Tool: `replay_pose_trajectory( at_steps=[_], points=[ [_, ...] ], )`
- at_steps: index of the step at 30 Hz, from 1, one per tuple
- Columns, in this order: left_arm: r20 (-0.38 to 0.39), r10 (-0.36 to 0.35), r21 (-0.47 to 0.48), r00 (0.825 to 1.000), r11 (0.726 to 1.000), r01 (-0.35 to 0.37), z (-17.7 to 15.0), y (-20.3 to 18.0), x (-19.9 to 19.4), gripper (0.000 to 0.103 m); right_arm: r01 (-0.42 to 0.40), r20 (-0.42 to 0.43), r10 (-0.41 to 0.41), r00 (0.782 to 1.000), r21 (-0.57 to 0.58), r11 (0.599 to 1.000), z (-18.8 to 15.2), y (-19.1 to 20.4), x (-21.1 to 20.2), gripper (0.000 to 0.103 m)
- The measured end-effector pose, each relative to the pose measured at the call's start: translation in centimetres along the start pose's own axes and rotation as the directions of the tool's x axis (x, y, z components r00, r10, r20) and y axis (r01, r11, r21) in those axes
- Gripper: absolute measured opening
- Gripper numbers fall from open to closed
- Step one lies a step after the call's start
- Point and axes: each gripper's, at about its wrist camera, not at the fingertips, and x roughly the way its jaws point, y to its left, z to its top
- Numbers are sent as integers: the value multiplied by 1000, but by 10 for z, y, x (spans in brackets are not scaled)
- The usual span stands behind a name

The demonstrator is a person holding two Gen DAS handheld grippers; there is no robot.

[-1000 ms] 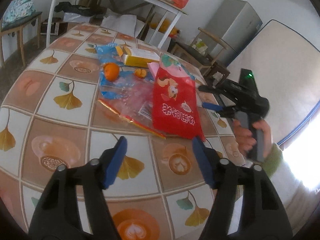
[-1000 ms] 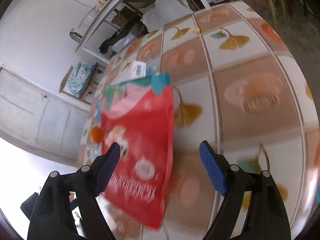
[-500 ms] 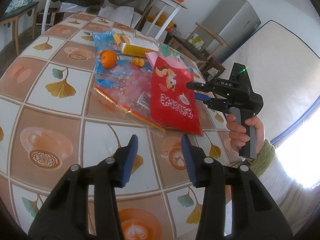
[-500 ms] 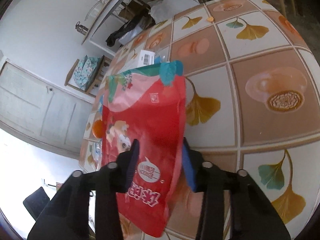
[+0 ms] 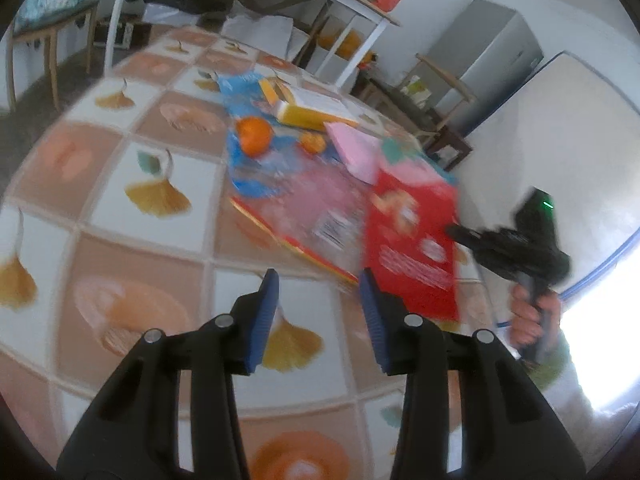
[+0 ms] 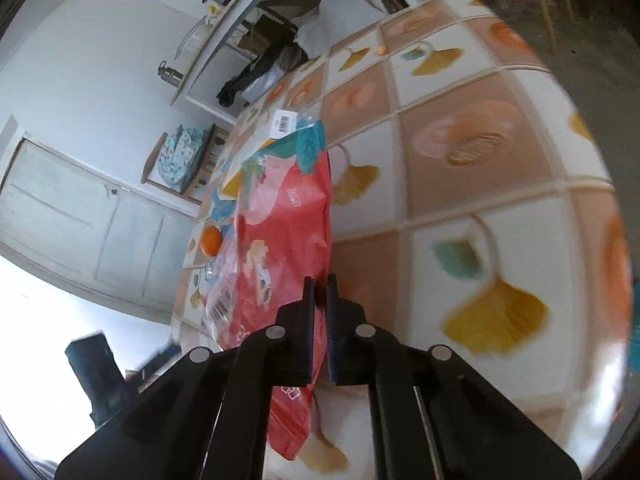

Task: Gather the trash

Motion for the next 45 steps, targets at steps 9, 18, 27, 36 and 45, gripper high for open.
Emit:
replay_pose_trajectory(
  at_steps=[9, 18, 27, 36, 45],
  points=[
    [-160, 87, 58, 983, 995, -78, 51, 27, 51, 40, -3, 5, 3, 1000, 65, 998, -28, -34, -31, 5],
    [-204, 58, -2, 977, 998, -60, 52, 31, 67, 1, -22, -6, 23, 1000, 80, 997, -35, -40, -26, 5],
    [-206, -2, -8, 979, 1000, 0, 29, 15, 50, 0, -16, -10, 17, 1000, 90, 996, -39, -38, -31, 5],
    [-145, 4, -7, 989, 1000, -5, 41, 15, 46, 49, -11, -17, 12, 1000, 100, 995, -45, -45, -37, 5],
    [-203, 9, -31, 979, 999, -16, 70, 35, 85, 17, -37, -17, 39, 999, 138, 990, -47, -54, -28, 5]
  ],
)
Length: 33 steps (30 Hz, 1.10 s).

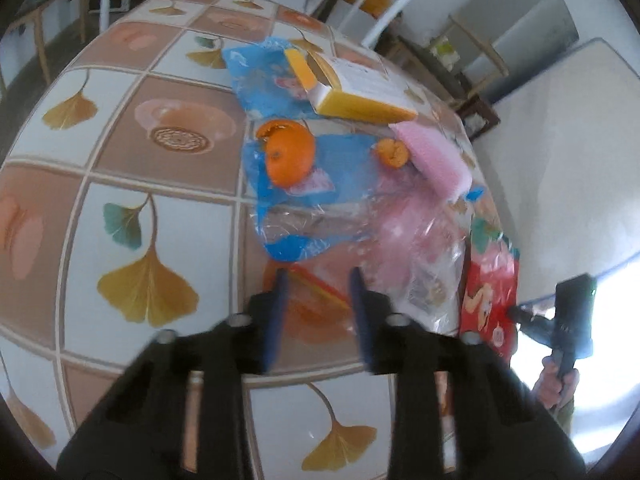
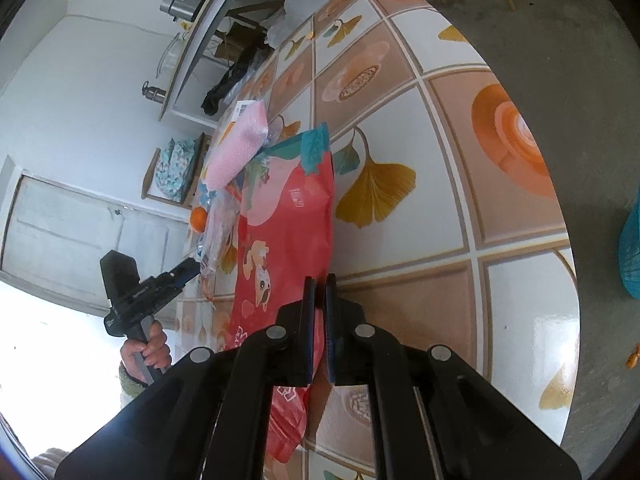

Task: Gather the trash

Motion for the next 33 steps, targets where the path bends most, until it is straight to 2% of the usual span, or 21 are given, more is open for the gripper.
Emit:
replay_pose_trajectory(
  at_steps=[3, 7, 13, 17, 18, 19, 21, 25, 27, 30, 33],
  points=[
    [-13, -8, 15, 1000, 1000, 8, -5, -2, 2, 0, -3, 4, 3, 1000, 4, 1000, 0, -1, 0, 5],
    [-7, -18, 6, 1000, 1000, 18, -19, -1, -5, 0, -2, 7, 2, 1000, 11, 1000, 1, -2, -1, 5],
    [41, -67, -7, 997, 998, 67, -49, -2, -42, 0, 3, 8, -3, 1000, 19, 1000, -3, -2, -7, 5],
    [63, -75, 31, 995, 997, 73, -52, -4, -54, 0, 7, 1, -7, 1000, 18, 1000, -7, -2, -10, 5],
    [73, -70, 33, 995, 997, 68, -48, -3, -55, 8, 8, 0, -8, 1000, 18, 1000, -8, -3, -10, 5],
    [97, -66, 44, 993, 997, 62, -44, -3, -55, 25, 9, -1, -9, 1000, 17, 1000, -9, -2, -10, 5],
    [131, -37, 59, 991, 998, 30, -32, -6, -50, 46, 9, -3, -9, 1000, 16, 1000, -9, -2, -10, 5],
    [103, -6, 80, 995, 997, -3, -9, -7, -26, 47, 8, -3, -8, 1000, 18, 1000, -8, -3, -8, 5],
    [111, 25, 126, 994, 991, -39, -1, -13, -18, 46, 9, -3, -8, 1000, 17, 1000, -8, -3, -8, 5],
    [112, 50, 260, 992, 962, -78, 6, -34, -10, 46, 8, -5, -8, 1000, 17, 1000, -7, -4, -8, 5],
    [78, 109, 314, 991, 941, -128, 6, -43, 2, 45, 8, -4, -8, 1000, 18, 1000, -6, -4, -8, 5]
  ],
)
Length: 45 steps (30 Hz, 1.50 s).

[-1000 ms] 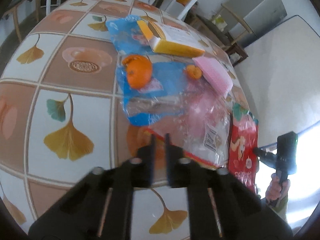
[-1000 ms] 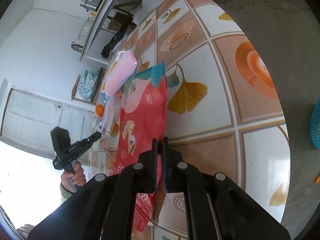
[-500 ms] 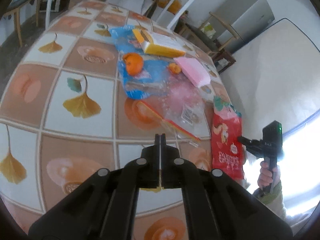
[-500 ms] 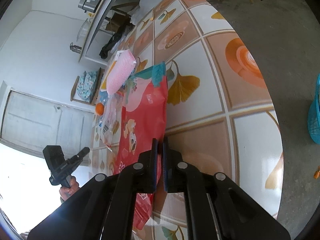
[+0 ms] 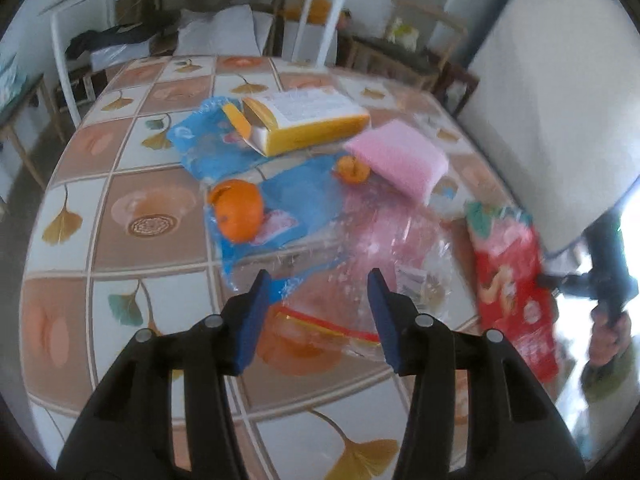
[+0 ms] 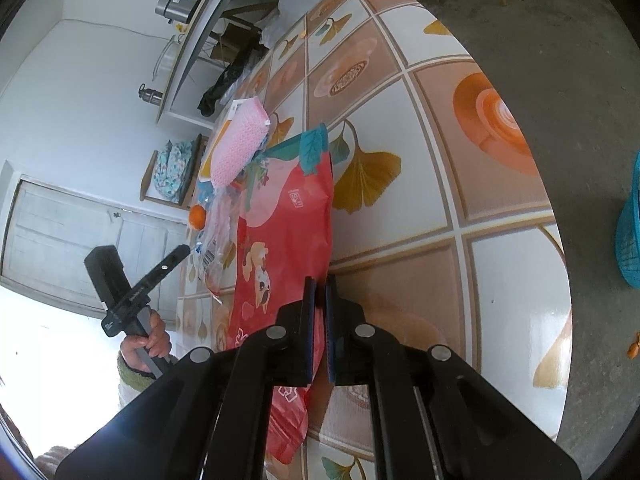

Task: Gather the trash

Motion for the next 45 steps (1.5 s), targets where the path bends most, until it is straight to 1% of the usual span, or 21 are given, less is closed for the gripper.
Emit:
replay_pose_trajectory(
  at_steps=[3, 4, 5, 6, 8, 10, 11, 14, 18, 24, 26, 29, 31, 34, 35, 36, 37, 39, 42, 43, 45],
  points=[
    [-54, 17, 3, 998, 1000, -17, -2, 0, 12, 39, -3, 0, 3, 1000, 0, 1000, 1, -1, 1, 5],
    [-75, 21, -7, 997, 1000, -22, -2, 2, 16, 34, -4, 0, 4, 1000, 0, 1000, 0, -2, 1, 5],
    [-67, 23, -13, 997, 1000, -24, -2, 3, 16, 32, -5, 0, 5, 1000, -1, 1000, 0, -2, 1, 5],
    [-77, 22, -21, 997, 999, -24, -2, 5, 15, 31, -6, 0, 6, 1000, -1, 1000, -1, -3, 0, 5],
    [-87, 15, -38, 996, 999, -19, -3, 8, 15, 24, -8, 1, 8, 1000, -1, 1000, -1, -3, 0, 5],
    [-99, 5, -52, 995, 999, -10, -5, 9, 14, 15, -8, 1, 8, 1000, -2, 1000, -2, -3, 1, 5],
    [-105, -6, -57, 994, 998, 0, -6, 9, 14, 14, -8, 1, 8, 1000, -2, 1000, -2, -3, 1, 5],
    [-121, -36, -79, 992, 996, 26, -12, 8, 12, 4, -5, 2, 5, 1000, -5, 1000, -2, -2, 1, 5],
    [-112, -41, -93, 993, 995, 31, -24, 1, 1, 0, 4, 2, -4, 1000, -5, 1000, -2, 0, 1, 5],
    [-102, -82, -129, 991, 989, 69, -53, -2, -32, 0, 24, 1, -24, 1000, -1, 1000, -7, 2, -7, 5],
    [-99, -115, -168, 988, 981, 97, -72, 2, -50, 0, 27, 0, -27, 1000, 2, 1000, -10, 2, -10, 5],
    [-108, -192, -257, 975, 953, 159, -102, 12, -71, 0, 26, -1, -26, 1000, 3, 1000, -16, 3, -16, 5],
    [-116, -204, -285, 972, 944, 164, -119, 18, -78, 0, 24, -1, -24, 1000, 2, 1000, -19, 4, -18, 5],
    [-106, -208, -298, 972, 940, 168, -138, 21, -90, 1, 21, -6, -21, 1000, -2, 1000, -23, 7, -18, 5],
    [-96, -205, -307, 974, 937, 167, -142, 23, -94, 3, 22, -8, -22, 1000, -4, 1000, -24, 9, -17, 5],
    [-87, -199, -317, 976, 935, 162, -144, 25, -96, 11, 23, -9, -23, 1000, -5, 1000, -25, 10, -17, 5],
    [-82, -190, -325, 978, 933, 154, -145, 27, -96, 22, 24, -10, -24, 1000, -5, 1000, -25, 9, -17, 5],
    [-83, -174, -328, 981, 935, 138, -144, 28, -94, 34, 29, -11, -29, 1000, -6, 1000, -26, 10, -17, 5],
    [-105, -167, -313, 980, 941, 126, -138, 25, -82, 42, 28, -15, -28, 999, -4, 1000, -27, 11, -17, 5],
    [-100, -163, -308, 982, 943, 125, -136, 23, -80, 45, 29, -16, -29, 999, -4, 1000, -28, 11, -17, 5],
    [-111, -174, -311, 978, 941, 132, -131, 20, -76, 46, 25, -20, -25, 999, -2, 1000, -30, 12, -16, 5]
  ],
)
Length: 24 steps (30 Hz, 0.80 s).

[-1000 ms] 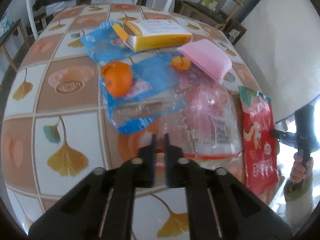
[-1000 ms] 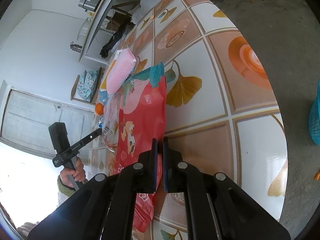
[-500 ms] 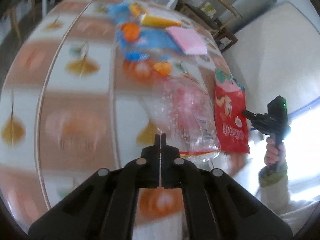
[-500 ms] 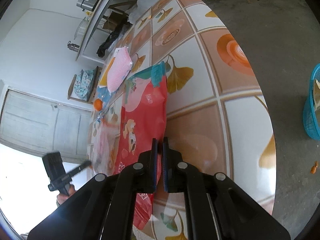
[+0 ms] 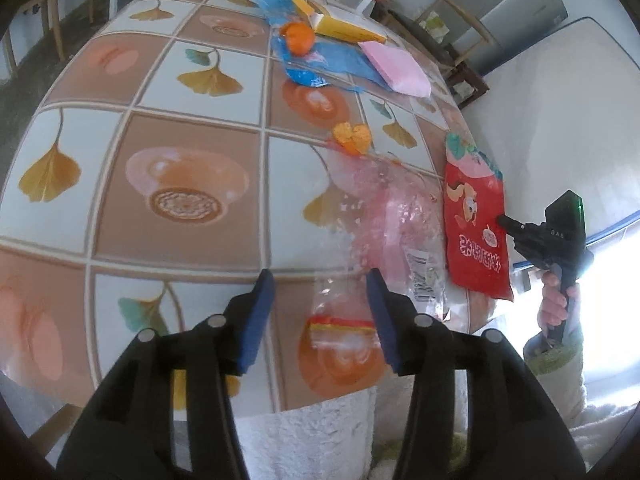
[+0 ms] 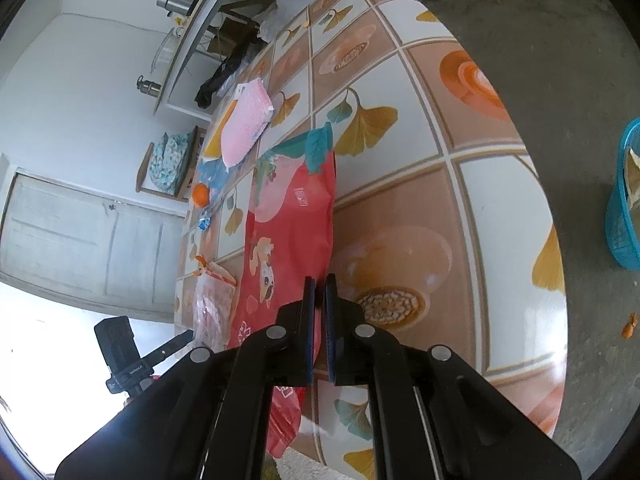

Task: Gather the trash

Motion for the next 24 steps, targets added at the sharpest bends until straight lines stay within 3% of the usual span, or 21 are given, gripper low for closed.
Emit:
replay_pose_trajectory(
  at_steps=[9, 11, 15, 20, 21, 24],
  points=[
    [-33, -199, -121, 979, 974, 194, 5, 5, 15, 44, -5, -46, 4, 999, -16, 1000, -12, 7, 17, 5],
    [-31, -282, -186, 959, 944, 272, 5, 15, 18, 44, -7, -53, 6, 999, -19, 1000, -14, 8, 19, 5],
    [-14, -364, -233, 931, 907, 351, 3, 22, 21, 44, -1, -55, -1, 998, -24, 1000, -15, 9, 19, 5],
    [19, -517, -281, 856, 819, 500, 1, 26, 26, 44, 1, -60, -3, 998, -26, 1000, -14, 12, 21, 5],
    [23, -530, -284, 847, 809, 514, 1, 25, 28, 44, 2, -60, -3, 998, -27, 1000, -15, 13, 21, 5],
    [5, -534, -284, 845, 810, 513, 0, 21, 34, 44, 2, -59, -3, 998, -25, 1000, -13, 11, 20, 5]
  ],
)
